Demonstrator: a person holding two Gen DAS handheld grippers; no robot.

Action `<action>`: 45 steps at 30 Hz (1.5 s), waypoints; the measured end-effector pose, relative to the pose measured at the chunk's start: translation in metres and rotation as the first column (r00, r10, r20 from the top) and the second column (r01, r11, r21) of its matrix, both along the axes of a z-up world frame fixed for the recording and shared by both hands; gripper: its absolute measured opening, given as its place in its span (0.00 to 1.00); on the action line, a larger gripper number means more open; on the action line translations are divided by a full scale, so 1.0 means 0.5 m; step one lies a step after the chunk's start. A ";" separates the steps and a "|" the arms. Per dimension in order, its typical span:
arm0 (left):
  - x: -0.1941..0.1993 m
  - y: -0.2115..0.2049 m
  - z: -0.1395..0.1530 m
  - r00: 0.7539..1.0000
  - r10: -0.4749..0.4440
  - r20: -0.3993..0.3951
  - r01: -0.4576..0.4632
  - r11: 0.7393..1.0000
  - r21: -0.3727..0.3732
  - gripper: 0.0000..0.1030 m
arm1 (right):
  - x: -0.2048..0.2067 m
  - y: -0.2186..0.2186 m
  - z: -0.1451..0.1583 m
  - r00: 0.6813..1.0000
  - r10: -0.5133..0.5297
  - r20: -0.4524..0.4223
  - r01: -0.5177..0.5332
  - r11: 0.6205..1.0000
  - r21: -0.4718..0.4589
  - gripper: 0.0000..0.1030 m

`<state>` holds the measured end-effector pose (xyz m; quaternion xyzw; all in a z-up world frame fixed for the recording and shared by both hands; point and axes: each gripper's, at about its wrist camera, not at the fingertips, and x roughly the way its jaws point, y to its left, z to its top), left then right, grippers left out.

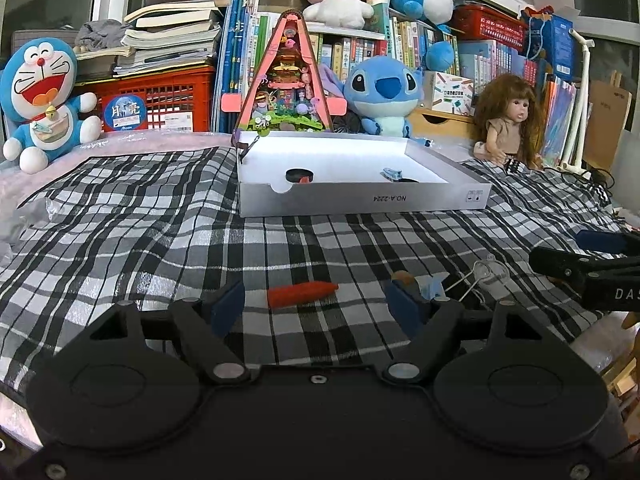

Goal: Organize rigid objects
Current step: 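Grasp the orange elongated piece with the left gripper while the right gripper grasps a brown ball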

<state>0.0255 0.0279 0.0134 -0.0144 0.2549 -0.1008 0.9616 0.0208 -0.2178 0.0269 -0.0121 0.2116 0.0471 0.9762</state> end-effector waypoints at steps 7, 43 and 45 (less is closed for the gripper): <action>0.009 0.002 -0.003 0.999 0.026 -0.018 -0.027 0.999 -0.039 0.73 | -0.011 -0.007 -0.009 1.000 -0.028 0.009 0.028 1.000 -0.009 0.99; 0.024 -0.047 -0.030 1.000 -0.008 0.018 0.007 0.999 0.048 0.47 | -0.003 -0.015 -0.039 0.992 -0.116 -0.059 0.117 0.993 0.024 0.58; 0.024 -0.043 -0.031 1.000 -0.021 0.014 0.020 0.998 0.063 0.47 | -0.003 -0.013 -0.039 0.992 -0.111 -0.060 0.112 0.993 0.021 0.56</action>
